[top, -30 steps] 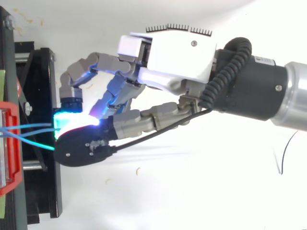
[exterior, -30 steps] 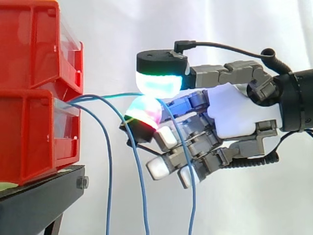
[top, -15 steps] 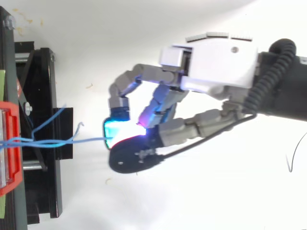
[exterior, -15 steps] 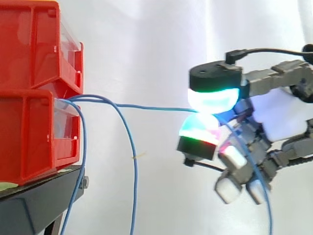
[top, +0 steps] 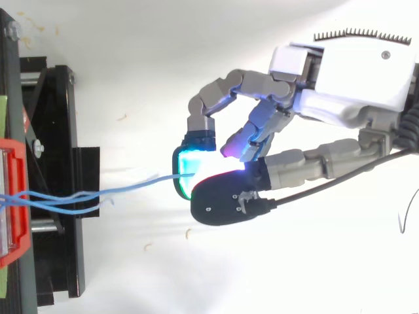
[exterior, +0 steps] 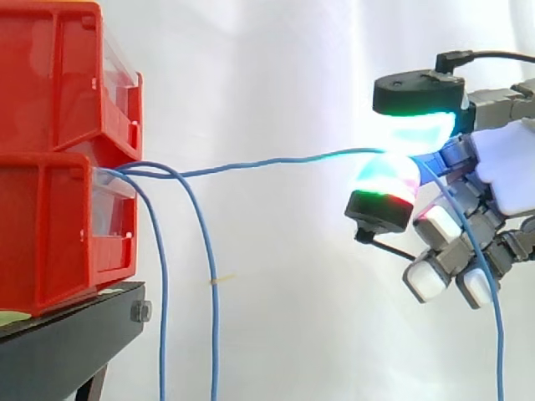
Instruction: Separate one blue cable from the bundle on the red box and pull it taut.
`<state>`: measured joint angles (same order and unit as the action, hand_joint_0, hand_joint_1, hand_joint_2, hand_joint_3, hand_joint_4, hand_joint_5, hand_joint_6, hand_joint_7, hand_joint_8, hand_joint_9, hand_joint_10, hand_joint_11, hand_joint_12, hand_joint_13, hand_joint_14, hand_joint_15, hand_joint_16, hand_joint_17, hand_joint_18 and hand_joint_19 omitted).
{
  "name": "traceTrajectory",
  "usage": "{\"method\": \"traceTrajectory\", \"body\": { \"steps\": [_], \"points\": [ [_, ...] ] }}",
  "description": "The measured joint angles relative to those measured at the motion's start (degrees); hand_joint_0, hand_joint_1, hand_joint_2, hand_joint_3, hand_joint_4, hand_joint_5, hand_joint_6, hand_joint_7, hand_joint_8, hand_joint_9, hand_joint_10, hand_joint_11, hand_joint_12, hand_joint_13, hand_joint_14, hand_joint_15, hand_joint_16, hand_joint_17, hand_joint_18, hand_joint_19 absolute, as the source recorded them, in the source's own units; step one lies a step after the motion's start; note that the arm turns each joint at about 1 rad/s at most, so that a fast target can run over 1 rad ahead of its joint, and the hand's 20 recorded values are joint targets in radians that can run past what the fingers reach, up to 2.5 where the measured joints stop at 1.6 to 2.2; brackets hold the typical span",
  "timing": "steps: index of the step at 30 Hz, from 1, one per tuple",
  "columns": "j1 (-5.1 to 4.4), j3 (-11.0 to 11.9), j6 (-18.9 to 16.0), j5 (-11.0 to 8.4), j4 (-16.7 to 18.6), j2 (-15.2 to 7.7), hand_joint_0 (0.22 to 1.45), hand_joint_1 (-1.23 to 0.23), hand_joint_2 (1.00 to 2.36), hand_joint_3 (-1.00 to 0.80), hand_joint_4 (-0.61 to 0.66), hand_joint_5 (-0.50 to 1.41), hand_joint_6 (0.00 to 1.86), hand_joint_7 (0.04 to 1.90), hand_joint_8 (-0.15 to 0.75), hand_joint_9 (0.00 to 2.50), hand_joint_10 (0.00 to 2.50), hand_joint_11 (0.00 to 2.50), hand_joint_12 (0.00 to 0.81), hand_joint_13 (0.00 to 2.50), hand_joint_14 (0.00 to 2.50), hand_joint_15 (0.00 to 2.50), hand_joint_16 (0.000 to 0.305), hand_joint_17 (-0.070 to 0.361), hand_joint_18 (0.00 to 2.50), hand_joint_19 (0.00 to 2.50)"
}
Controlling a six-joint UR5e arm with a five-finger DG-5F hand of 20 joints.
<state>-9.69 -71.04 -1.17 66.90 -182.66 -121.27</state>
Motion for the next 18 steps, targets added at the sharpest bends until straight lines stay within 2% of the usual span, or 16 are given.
{"method": "traceTrajectory", "body": {
  "steps": [10,18],
  "points": [
    [-0.04,-0.1,0.0,-0.01,4.1,0.0,0.57,-0.81,1.02,0.1,-0.13,-0.08,0.88,1.18,0.38,1.07,0.01,0.54,0.474,0.85,0.01,0.32,0.064,0.143,0.99,0.35],
    [-0.05,-0.1,0.0,-0.01,4.5,0.0,0.57,-0.81,1.02,0.1,-0.14,-0.08,0.88,1.17,0.379,1.08,0.01,0.55,0.469,0.85,0.01,0.34,0.063,0.143,0.99,0.35]
  ]
}}
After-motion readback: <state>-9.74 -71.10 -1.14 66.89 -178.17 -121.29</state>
